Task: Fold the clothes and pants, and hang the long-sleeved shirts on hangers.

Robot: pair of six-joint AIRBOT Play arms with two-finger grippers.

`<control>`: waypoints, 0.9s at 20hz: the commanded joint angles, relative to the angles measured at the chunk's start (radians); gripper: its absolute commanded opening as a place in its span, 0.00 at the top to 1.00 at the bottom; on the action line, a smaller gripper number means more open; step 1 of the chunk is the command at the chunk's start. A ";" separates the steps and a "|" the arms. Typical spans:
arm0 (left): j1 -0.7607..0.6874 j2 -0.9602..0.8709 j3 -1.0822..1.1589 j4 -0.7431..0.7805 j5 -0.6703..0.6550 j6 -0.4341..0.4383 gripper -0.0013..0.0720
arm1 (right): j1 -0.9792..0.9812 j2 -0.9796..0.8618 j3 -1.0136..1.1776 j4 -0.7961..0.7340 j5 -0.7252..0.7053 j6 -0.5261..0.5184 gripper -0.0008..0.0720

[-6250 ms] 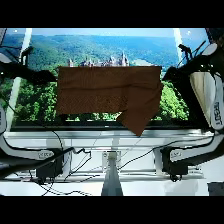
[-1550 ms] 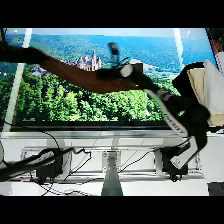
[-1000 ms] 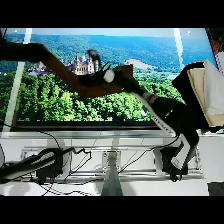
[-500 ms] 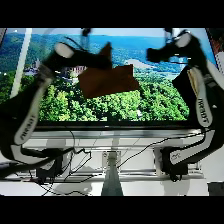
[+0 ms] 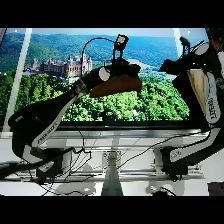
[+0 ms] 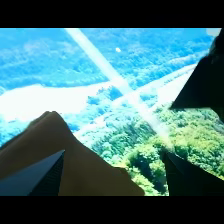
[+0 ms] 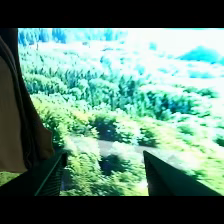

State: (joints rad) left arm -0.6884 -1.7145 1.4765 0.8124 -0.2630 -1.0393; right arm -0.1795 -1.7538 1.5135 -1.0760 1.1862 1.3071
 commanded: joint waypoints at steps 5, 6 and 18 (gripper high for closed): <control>0.189 0.074 0.001 0.027 -0.326 0.000 0.01 | 0.137 -0.213 -0.035 0.445 -0.027 -0.079 0.13; 0.232 0.092 0.001 0.027 -0.372 0.000 0.01 | 0.172 -0.230 -0.035 0.453 -0.042 -0.079 0.13; 0.746 0.424 0.000 0.205 -0.768 0.000 0.03 | 0.285 -0.079 0.196 0.173 -0.102 0.013 0.97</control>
State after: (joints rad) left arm -0.0441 -1.3602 1.4765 0.9764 -0.9539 -1.0393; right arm 0.1268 -1.9129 1.6459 -0.7471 1.0885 1.2175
